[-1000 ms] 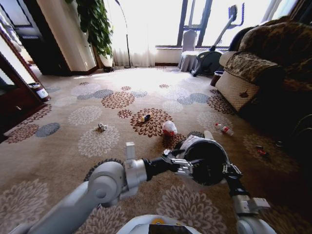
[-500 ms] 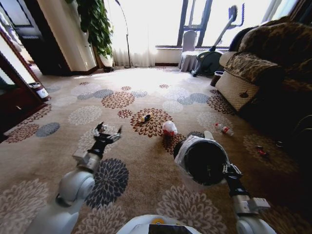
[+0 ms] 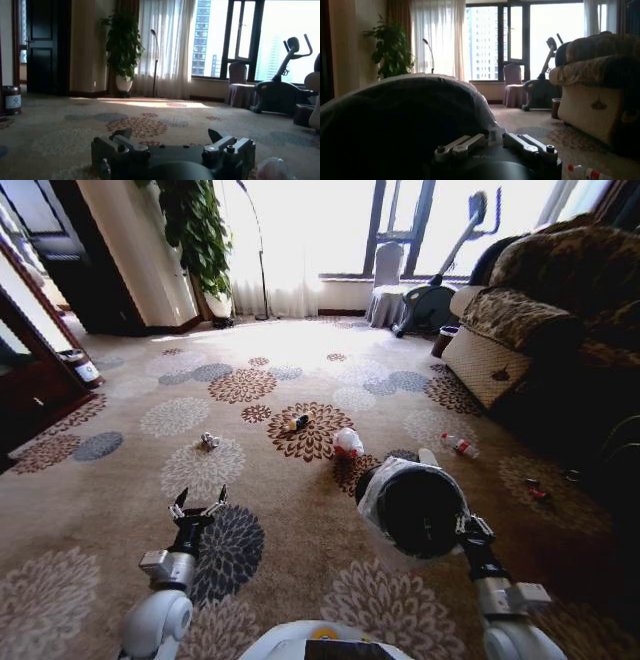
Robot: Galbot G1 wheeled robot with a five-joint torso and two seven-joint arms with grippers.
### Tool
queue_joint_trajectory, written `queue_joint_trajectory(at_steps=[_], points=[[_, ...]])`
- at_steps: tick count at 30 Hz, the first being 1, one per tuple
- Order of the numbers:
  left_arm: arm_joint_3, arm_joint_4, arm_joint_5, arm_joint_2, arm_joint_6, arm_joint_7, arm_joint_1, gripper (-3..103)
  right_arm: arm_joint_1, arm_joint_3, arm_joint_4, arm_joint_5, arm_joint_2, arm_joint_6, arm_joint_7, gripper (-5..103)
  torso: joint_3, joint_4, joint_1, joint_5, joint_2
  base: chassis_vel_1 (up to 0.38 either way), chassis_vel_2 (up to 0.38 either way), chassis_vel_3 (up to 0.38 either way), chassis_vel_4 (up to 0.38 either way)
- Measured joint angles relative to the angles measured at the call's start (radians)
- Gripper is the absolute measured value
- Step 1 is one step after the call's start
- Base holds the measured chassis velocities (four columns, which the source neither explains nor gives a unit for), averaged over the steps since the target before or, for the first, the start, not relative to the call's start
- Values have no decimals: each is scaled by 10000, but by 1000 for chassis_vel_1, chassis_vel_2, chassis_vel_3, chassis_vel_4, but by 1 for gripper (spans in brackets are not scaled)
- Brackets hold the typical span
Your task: Pick up the trash from the ground and place it into the trash bin.
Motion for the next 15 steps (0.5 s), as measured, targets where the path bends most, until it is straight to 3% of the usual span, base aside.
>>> queue_joint_trajectory(at_steps=[6, 9, 15], points=[[198, -69, -4, 94, 34, -3, -120, 100, 2040, -1050, -898, 285, -1202, -1075, -1, 0, 1, 1, 1, -3, 0, 0, 0, 0, 0], [248, -3, -17, 108, 19, -7, -169, 100, 2512, -1283, -1098, 348, -1478, -1316, -1, 0, 2, 8, 1, -4, -1, 0, 0, 0, 0], [505, 258, -8, 124, -70, -25, -331, 100, 2656, -1366, -1170, 381, -1565, -1405, 0, 0, 1, -4, 1, -6, 0, 0, 0, 0, 0]])
